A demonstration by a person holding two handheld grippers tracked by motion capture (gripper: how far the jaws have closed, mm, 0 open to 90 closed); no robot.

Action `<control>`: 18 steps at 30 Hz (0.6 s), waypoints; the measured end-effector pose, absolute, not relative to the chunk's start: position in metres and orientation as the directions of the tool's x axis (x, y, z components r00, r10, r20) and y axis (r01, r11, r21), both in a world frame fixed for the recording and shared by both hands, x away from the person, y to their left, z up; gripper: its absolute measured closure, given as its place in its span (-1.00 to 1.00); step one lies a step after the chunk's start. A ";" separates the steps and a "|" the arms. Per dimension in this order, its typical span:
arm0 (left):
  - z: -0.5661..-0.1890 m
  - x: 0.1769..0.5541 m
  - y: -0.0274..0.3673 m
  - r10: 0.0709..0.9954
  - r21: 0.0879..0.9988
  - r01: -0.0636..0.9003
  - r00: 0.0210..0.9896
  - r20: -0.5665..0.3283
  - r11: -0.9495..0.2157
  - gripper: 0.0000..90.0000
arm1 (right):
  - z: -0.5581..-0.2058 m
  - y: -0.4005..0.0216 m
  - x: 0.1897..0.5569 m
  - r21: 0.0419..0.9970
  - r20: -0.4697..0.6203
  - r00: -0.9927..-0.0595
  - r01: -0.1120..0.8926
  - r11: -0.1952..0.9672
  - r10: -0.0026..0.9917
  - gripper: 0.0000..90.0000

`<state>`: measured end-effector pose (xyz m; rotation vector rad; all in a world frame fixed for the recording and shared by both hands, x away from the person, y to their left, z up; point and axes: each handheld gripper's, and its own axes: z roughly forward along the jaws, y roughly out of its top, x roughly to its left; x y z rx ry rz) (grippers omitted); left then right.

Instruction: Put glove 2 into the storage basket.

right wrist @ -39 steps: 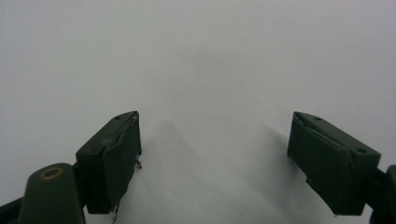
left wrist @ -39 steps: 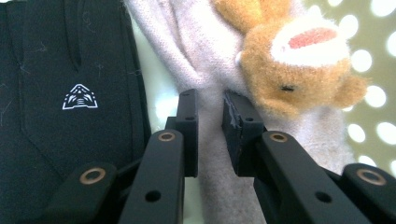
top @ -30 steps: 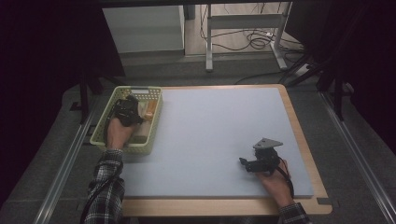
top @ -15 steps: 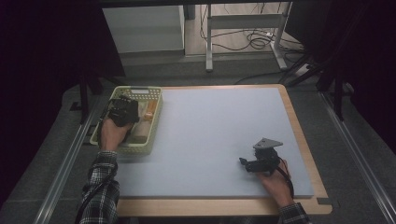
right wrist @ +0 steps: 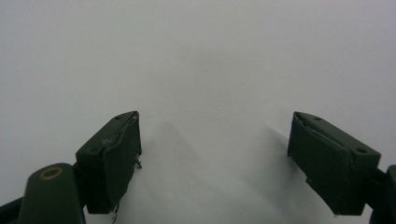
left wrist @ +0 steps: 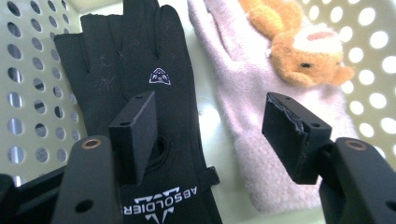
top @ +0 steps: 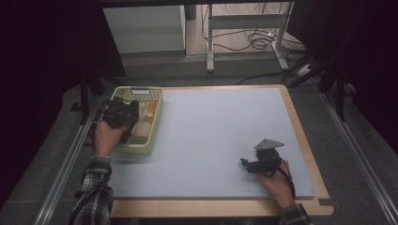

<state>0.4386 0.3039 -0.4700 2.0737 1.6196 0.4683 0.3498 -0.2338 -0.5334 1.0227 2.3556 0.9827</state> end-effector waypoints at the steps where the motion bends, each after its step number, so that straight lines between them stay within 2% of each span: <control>1: -0.469 0.437 0.305 0.969 0.556 0.808 0.248 -0.020 -0.195 -0.23 | -0.533 -0.234 0.350 0.731 -0.072 -0.658 0.477 0.488 0.750 -0.62; 18: -0.461 0.414 0.314 0.960 0.613 0.772 0.269 -0.077 -0.167 -0.49 | -0.533 -0.234 0.350 0.731 -0.076 -0.658 0.474 0.491 0.749 -0.62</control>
